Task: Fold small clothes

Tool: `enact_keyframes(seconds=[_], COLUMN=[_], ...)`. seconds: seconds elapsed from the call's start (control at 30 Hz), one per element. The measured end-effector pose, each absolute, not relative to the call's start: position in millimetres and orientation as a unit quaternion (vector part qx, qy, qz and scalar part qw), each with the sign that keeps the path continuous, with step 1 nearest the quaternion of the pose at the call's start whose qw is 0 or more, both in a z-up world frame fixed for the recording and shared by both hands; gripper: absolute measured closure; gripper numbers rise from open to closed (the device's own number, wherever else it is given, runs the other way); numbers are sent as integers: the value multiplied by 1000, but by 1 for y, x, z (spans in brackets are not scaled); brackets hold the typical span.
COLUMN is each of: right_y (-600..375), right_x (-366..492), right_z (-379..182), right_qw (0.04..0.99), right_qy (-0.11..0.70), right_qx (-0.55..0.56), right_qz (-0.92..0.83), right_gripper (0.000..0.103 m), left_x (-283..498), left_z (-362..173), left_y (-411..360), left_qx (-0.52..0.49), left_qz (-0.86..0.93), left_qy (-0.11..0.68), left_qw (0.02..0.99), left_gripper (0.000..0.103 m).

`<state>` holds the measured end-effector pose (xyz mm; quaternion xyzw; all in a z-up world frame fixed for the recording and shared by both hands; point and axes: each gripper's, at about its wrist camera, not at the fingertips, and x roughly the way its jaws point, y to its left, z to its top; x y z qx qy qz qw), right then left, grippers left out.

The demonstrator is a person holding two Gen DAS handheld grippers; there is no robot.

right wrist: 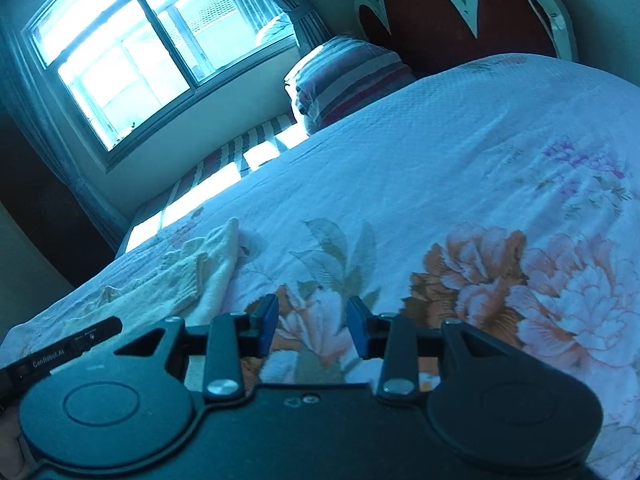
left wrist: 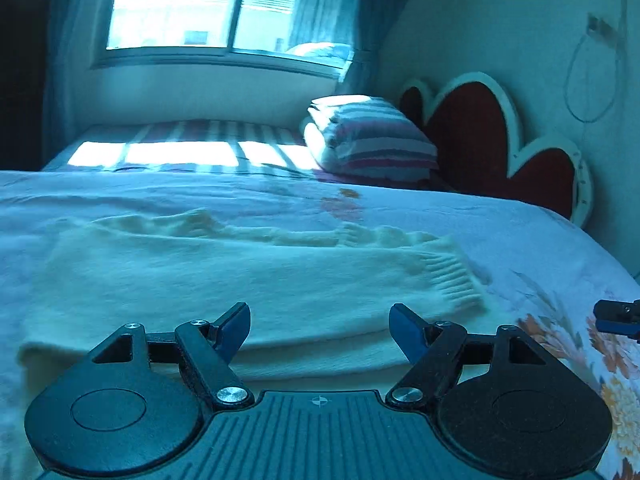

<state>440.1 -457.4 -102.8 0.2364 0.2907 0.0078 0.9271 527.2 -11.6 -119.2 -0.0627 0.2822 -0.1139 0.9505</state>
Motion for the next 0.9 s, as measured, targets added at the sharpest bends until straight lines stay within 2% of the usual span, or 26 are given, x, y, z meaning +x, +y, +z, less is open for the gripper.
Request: enact_keyframes(seconds=[0.2, 0.33, 0.43, 0.53, 0.6, 0.67, 0.7, 0.9], right_y=[-390, -362, -361, -363, -362, -358, -354, -356], right_x=[490, 515, 533, 544, 551, 559, 562, 539], right_z=[-106, -118, -129, -140, -144, -142, -137, -107], right_qw=[922, 912, 893, 874, 872, 877, 882, 911], right_qy=[293, 309, 330, 332, 327, 328, 327, 284], right_qx=[241, 251, 293, 344, 356, 344, 331, 289], right_qz=[78, 96, 89, 83, 80, 72, 72, 80], right_gripper=[65, 63, 61, 62, 68, 95, 97, 97], left_x=[503, 518, 526, 529, 531, 533, 534, 536], left_z=[-140, -151, -157, -159, -161, -160, -160, -161], left_y=[117, 139, 137, 137, 131, 130, 130, 129], left_qx=[-94, -72, -35, -39, -32, -33, -33, -33], left_qz=[29, 23, 21, 20, 23, 24, 24, 23], left_qy=[285, 320, 333, 327, 321, 318, 318, 317], left_qw=[953, 944, 942, 944, 946, 947, 947, 948], left_gripper=[26, 26, 26, 26, 26, 26, 26, 26])
